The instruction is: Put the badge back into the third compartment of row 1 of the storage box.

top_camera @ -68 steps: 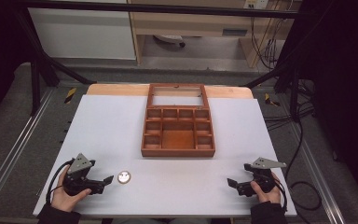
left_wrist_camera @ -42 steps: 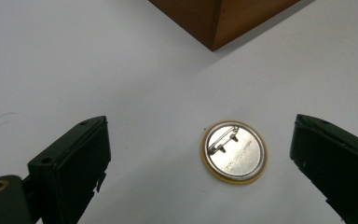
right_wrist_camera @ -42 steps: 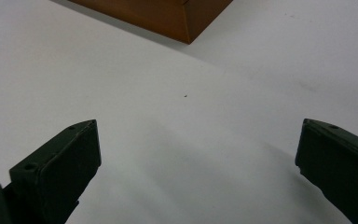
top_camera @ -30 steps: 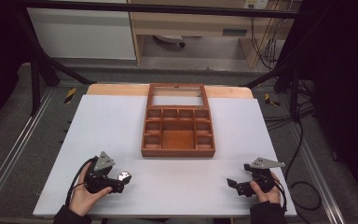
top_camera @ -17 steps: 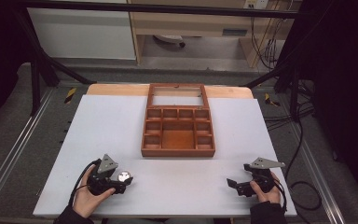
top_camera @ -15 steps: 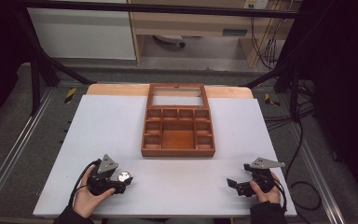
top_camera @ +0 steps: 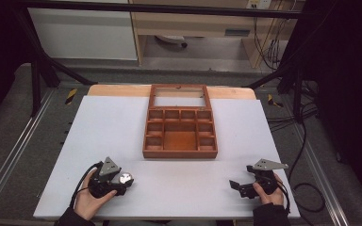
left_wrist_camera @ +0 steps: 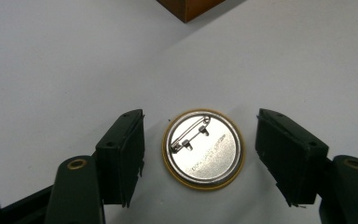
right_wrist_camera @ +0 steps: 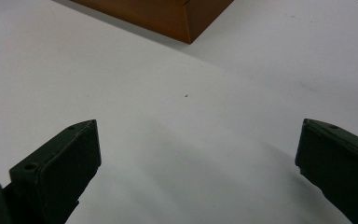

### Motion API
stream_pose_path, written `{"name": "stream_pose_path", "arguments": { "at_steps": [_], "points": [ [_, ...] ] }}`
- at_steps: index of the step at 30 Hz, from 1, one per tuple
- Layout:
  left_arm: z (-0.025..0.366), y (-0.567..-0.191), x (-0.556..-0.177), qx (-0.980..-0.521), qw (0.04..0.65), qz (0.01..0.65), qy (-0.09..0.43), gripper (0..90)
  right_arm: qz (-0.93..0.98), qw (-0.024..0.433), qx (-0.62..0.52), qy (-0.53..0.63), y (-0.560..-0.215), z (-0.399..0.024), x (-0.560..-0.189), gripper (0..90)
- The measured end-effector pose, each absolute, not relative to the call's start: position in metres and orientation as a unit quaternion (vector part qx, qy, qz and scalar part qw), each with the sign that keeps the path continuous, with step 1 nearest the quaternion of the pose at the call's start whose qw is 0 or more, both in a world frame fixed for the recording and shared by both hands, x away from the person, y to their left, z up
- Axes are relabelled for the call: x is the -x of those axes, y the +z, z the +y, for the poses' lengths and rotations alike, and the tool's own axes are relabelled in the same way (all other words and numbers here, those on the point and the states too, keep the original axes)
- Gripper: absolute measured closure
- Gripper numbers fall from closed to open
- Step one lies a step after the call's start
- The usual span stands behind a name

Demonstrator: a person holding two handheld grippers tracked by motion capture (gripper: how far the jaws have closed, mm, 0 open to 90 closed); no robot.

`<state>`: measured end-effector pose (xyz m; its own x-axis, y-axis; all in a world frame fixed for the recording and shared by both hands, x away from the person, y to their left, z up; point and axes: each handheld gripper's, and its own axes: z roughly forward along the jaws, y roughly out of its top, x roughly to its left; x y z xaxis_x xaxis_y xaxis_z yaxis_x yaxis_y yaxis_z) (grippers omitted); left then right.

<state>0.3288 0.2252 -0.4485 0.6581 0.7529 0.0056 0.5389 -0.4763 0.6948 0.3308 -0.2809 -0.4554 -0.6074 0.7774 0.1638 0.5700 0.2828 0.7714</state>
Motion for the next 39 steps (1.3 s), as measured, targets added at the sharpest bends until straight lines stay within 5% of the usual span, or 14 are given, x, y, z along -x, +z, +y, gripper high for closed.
{"name": "stream_pose_path", "arguments": {
  "at_steps": [39],
  "points": [
    [0.2233,-0.4494,-0.3272,-0.847,0.335,0.383,0.157,45.9,0.793,0.124,-0.424,0.419,-0.4553,-0.2809,-0.3308,0.7]
  ]
}}
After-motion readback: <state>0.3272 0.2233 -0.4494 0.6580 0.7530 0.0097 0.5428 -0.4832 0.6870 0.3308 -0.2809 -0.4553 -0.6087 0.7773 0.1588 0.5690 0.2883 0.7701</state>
